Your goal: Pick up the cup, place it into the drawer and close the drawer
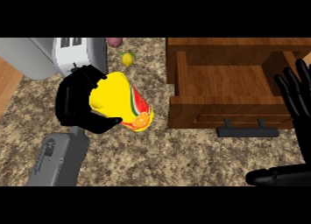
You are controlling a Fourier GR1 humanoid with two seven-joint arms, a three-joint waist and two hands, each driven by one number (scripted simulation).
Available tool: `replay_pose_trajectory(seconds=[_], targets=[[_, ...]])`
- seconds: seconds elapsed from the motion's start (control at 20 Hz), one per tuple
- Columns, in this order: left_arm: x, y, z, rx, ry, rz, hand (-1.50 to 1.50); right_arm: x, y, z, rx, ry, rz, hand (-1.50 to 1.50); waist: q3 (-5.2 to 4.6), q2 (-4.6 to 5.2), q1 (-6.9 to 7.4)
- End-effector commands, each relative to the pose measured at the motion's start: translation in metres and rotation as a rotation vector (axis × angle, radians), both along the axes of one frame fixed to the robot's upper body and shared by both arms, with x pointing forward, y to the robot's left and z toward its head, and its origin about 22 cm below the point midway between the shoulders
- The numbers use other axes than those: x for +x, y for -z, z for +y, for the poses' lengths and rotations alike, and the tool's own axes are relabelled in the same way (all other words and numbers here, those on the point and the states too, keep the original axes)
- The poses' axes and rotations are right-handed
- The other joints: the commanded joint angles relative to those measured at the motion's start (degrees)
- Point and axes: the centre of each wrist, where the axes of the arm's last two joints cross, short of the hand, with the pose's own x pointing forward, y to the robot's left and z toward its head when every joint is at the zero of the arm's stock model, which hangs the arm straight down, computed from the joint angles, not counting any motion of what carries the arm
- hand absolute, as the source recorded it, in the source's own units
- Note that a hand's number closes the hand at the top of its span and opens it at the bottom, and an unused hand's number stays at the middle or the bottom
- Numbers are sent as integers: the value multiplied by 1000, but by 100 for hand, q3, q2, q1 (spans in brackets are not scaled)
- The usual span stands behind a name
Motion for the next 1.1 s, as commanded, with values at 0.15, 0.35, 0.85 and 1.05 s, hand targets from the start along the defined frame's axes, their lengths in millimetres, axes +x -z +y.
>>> replay_pose_trajectory(seconds=[0.15, 0.35, 0.85, 1.05], targets=[[36, -65, -38, 39, 10, -38, 150, 1, 10, -4, -16, 14, -28, -150, -2, 21, -65], [36, -94, -64, 81, 3, -29, 150, 0, 4, -12, -3, 15, -9, -150, -2, 15, -64], [58, -122, -99, 154, 13, -7, 150, -8, 0, -20, -2, 10, -8, -150, -2, 13, -68], [74, -129, -130, 186, -1, 27, 150, 13, 17, -10, 9, -16, -1, -150, 0, 34, -101]])
